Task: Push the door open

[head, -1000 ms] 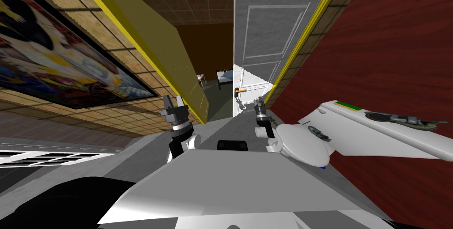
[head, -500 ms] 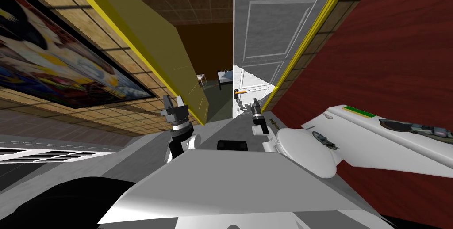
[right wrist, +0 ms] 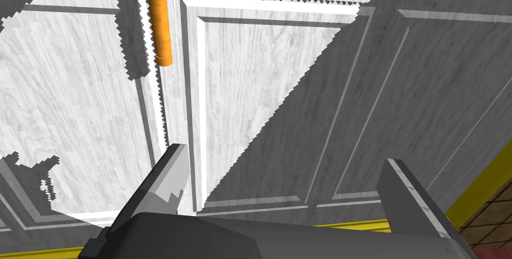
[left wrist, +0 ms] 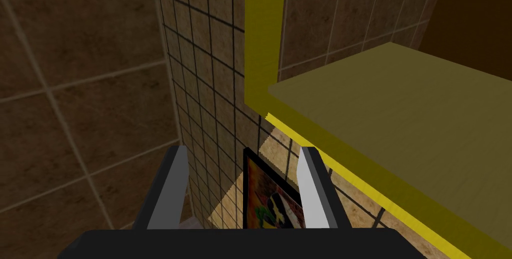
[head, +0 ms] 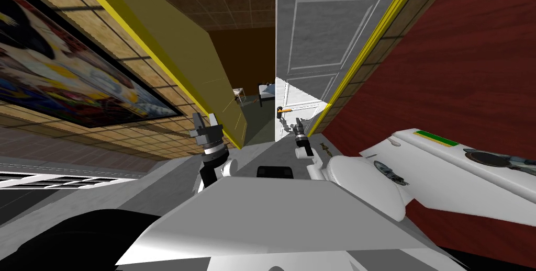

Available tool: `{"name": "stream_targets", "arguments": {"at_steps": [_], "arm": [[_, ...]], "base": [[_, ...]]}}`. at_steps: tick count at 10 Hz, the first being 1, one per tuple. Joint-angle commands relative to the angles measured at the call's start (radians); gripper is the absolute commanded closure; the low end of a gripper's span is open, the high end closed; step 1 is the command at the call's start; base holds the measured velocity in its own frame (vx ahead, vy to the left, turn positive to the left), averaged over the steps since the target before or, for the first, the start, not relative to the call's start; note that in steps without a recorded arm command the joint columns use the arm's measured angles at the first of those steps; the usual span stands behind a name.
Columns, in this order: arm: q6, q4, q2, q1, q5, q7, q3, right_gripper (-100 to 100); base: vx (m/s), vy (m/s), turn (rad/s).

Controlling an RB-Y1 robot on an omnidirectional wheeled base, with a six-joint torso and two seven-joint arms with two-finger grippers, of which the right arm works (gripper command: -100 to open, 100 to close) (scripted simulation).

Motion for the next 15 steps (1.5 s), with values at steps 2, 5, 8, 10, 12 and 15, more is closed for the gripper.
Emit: {"name": "stream_targets", "arguments": {"at_steps": [2, 5, 8, 10, 12, 15], "arm": [[0.016, 0.067, 0.006, -0.038, -0.001, 0.003, 0.007, -100], [0.027, 0.143, 0.019, -0.079, -0.001, 0.007, 0.015, -100], [0.038, 0.211, 0.032, -0.115, -0.001, 0.011, 0.022, -100], [0.044, 0.253, 0.041, -0.137, -0.001, 0.014, 0.026, -100], [0.049, 0.287, 0.049, -0.155, -0.001, 0.016, 0.03, -100], [0.058, 0.349, 0.067, -0.188, -0.001, 0.02, 0.037, -100]], "base": [[0.096, -0.081, 0.044], [0.088, -0.074, 0.042], [0.093, -0.053, 0.04], [0.086, -0.061, 0.029], [0.086, -0.064, 0.03], [0.11, -0.053, 0.034]]}}
